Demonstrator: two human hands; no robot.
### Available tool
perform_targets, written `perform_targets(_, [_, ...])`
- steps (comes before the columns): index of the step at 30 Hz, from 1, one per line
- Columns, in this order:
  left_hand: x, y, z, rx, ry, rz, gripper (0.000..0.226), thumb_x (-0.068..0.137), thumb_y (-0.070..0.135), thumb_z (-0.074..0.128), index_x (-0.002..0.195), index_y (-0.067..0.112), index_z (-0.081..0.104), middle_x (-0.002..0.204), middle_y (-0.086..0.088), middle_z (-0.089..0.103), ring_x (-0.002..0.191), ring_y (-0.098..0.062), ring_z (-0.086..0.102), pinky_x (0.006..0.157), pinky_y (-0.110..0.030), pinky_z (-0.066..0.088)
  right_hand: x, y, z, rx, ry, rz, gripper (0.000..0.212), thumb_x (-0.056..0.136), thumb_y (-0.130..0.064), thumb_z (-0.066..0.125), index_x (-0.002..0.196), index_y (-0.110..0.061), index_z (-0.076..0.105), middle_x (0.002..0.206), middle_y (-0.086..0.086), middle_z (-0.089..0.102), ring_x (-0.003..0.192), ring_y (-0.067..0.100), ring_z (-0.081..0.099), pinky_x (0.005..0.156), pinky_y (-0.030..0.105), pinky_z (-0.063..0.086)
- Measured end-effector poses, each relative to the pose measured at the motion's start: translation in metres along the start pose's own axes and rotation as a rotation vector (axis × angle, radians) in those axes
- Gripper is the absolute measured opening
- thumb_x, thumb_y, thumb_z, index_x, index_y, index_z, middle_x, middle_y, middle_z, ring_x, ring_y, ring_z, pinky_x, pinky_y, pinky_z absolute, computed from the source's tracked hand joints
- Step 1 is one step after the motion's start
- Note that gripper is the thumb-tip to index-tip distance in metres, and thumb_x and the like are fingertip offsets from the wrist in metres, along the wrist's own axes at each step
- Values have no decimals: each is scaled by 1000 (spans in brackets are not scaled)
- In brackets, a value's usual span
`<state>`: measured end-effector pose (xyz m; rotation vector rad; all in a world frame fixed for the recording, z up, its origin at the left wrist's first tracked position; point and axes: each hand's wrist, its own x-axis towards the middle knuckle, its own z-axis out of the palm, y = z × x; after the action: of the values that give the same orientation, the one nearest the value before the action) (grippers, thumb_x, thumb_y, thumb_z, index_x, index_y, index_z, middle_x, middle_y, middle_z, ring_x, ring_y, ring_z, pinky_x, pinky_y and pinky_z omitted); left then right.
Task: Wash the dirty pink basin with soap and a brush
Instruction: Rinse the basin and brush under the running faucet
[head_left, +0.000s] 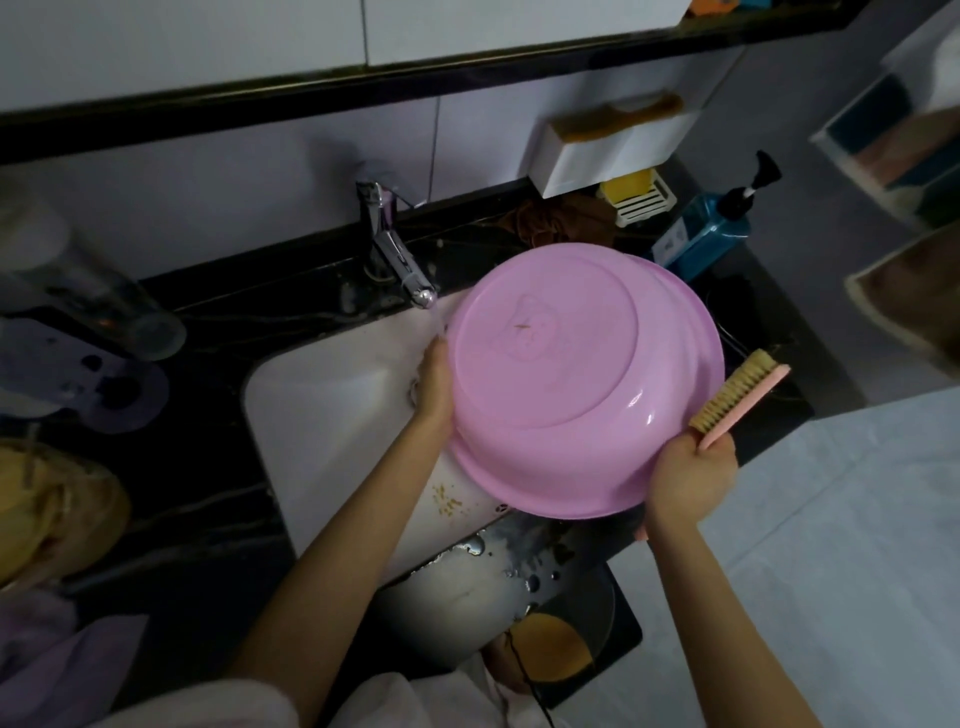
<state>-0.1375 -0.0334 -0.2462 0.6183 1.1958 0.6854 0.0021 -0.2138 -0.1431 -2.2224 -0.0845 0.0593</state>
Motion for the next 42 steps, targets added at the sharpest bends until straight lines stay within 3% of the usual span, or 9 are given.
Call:
perform_targets(3, [18, -6, -2, 80, -119, -9, 39, 76, 54, 55, 96, 25, 70, 105, -1, 69, 104, -27, 61, 91, -41, 47, 8, 6, -20, 28, -139, -47, 28, 95, -19, 46, 67, -15, 49, 62, 1, 47, 57, 13, 44, 57, 27, 38])
perform_targets(7, [0, 4, -9, 52, -193, -72, 65, 69, 67, 58, 120, 25, 60, 124, -3, 63, 114, -24, 59, 99, -46, 46, 27, -7, -33, -48, -261, -100, 28, 95, -35, 46, 80, -14, 57, 75, 4, 58, 69, 18, 56, 64, 32, 49])
perform_targets(16, [8, 25, 2, -26, -308, 75, 25, 91, 32, 55, 113, 30, 66, 112, 1, 69, 107, -22, 63, 91, -39, 51, 64, -72, -7, -41, -418, -162, 17, 94, -34, 51, 81, -24, 55, 80, -6, 58, 73, 11, 56, 66, 24, 46])
perform_targets(20, [4, 33, 5, -45, -308, 33, 19, 95, 28, 51, 106, 22, 66, 87, 5, 74, 85, -17, 68, 67, -26, 54, 50, -62, -2, 138, -266, -82, 13, 95, -26, 53, 87, -16, 57, 75, -7, 56, 70, 6, 54, 62, 19, 44])
perform_targets(25, [-4, -8, -4, -184, -44, -75, 55, 67, 51, 70, 104, 10, 68, 103, -7, 69, 100, -30, 63, 88, -40, 51, 16, -26, -2, 191, -31, -29, 20, 96, -18, 49, 82, -5, 56, 63, -3, 49, 56, 5, 47, 43, 7, 36])
perform_targets(29, [-56, -44, -10, -207, -58, -4, 32, 99, 34, 34, 109, 19, 61, 105, 7, 66, 97, -8, 59, 88, -27, 46, -2, -13, 1, 177, 25, -24, 19, 95, -8, 44, 78, -7, 52, 65, -3, 48, 57, 5, 47, 43, 5, 35])
perform_targets(33, [-24, -10, -8, -182, 28, -84, 23, 90, 27, 44, 81, 13, 60, 80, -2, 64, 80, -20, 55, 69, -29, 47, -18, 0, 5, 187, 35, -17, 29, 94, -10, 43, 68, -23, 47, 64, -4, 48, 56, 6, 47, 48, 13, 39])
perform_targets(36, [-4, 20, -2, -78, -122, -78, 32, 94, 25, 41, 73, 18, 64, 66, 2, 68, 64, -15, 61, 66, -28, 47, -28, 15, 2, 220, 34, 22, 32, 95, -9, 44, 65, -21, 41, 60, -3, 41, 50, 5, 39, 44, 14, 33])
perform_targets(42, [12, 37, 5, 23, -315, -49, 29, 91, 37, 50, 95, 21, 73, 97, -7, 71, 92, -24, 65, 90, -39, 48, -21, 12, -26, 203, -138, -22, 19, 89, -11, 47, 70, -10, 47, 63, 2, 45, 59, 17, 43, 55, 27, 37])
